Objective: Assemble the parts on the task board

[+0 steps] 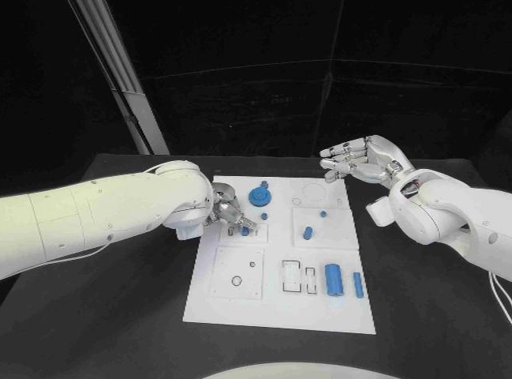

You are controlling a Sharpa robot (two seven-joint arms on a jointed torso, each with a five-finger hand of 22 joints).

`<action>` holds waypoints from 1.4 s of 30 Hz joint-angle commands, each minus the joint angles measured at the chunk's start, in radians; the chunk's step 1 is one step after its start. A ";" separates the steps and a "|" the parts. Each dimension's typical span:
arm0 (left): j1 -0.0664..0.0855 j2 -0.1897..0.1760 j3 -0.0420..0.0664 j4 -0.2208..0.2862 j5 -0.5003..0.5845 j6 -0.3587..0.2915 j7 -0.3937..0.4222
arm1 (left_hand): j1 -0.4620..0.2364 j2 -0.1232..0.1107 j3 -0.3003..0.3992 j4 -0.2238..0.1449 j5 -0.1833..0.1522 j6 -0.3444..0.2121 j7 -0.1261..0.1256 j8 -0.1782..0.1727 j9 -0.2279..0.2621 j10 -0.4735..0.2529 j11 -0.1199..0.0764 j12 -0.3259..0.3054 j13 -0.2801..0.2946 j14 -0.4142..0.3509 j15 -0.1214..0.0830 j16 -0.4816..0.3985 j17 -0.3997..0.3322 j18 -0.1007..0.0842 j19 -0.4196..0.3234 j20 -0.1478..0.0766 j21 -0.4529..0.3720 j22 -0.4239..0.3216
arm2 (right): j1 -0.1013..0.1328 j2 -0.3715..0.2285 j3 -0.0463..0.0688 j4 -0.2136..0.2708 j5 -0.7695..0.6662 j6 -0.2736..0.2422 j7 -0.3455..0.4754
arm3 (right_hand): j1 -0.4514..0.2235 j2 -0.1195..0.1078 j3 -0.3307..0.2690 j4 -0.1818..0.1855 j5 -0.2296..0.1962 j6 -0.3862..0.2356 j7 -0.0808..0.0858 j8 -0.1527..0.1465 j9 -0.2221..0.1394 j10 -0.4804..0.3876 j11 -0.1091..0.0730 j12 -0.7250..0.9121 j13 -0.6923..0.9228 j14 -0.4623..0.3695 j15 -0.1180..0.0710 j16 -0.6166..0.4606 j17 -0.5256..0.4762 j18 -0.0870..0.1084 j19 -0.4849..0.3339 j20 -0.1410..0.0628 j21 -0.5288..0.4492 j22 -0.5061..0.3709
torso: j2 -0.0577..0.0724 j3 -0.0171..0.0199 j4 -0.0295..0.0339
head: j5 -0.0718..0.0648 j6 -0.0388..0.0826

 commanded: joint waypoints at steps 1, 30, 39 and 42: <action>0.002 -0.012 0.002 0.012 -0.001 -0.014 0.016 | 0.006 0.004 -0.009 0.000 -0.004 0.008 0.001 -0.006 -0.002 0.005 -0.001 -0.001 -0.005 0.104 -0.007 0.003 0.263 -0.007 0.019 -0.007 -0.007 0.034 | 0.002 0.001 0.001 0.000 0.001 0.004 0.013 | -0.010 0.002 0.000 -0.003 -0.004 -0.006 -0.001 -0.001 -0.001 -0.010 0.000 -0.001 -0.001 -0.005 0.000 -0.004 -0.001 0.002 -0.002 0.007 -0.007 -0.001 | 0.000 -0.0003 0.0011 | -0.001 0.000; 0.069 0.047 0.099 -0.257 0.006 0.221 0.034 | 0.128 0.083 -0.180 0.011 -0.012 -0.100 0.057 -0.076 -0.073 -0.122 0.048 -0.105 -0.182 0.104 0.032 0.003 0.263 0.017 -0.019 0.029 -0.105 -0.071 | 0.002 0.010 0.000 -0.017 0.005 0.007 0.013 | -0.035 -0.002 -0.018 -0.001 0.045 -0.011 0.001 0.003 0.002 -0.018 0.002 0.011 0.000 -0.008 0.002 0.000 -0.012 0.004 0.005 0.012 -0.023 -0.011 | 0.002 -0.0002 -0.0004 | 0.010 0.010; 0.057 0.100 0.049 -0.349 -0.035 0.202 0.078 | 0.082 0.112 -0.252 0.015 -0.145 -0.081 0.043 -0.045 -0.066 -0.098 0.035 -0.085 -0.162 0.104 0.021 0.003 0.263 0.013 -0.010 0.018 -0.091 -0.052 | 0.002 0.011 0.000 -0.016 0.005 0.007 0.015 | -0.035 -0.002 -0.018 -0.001 0.045 -0.011 0.001 0.003 0.002 -0.018 0.002 0.011 0.000 -0.008 0.002 0.000 -0.012 0.004 0.005 0.012 -0.023 -0.011 | 0.001 0.0002 -0.0007 | 0.012 0.008; 0.053 0.109 0.044 -0.362 -0.038 0.192 0.088 | 0.079 0.114 -0.261 0.015 -0.147 -0.078 0.041 -0.042 -0.065 -0.094 0.034 -0.081 -0.156 0.104 0.020 0.003 0.263 0.011 -0.008 0.018 -0.087 -0.047 | 0.002 0.011 0.000 -0.015 0.005 0.008 0.015 | -0.035 -0.002 -0.018 -0.001 0.047 -0.011 0.001 0.003 0.002 -0.019 0.002 0.012 0.000 -0.007 0.002 0.000 -0.013 0.004 0.005 0.012 -0.023 -0.012 | 0.002 0.0004 -0.0005 | 0.012 0.007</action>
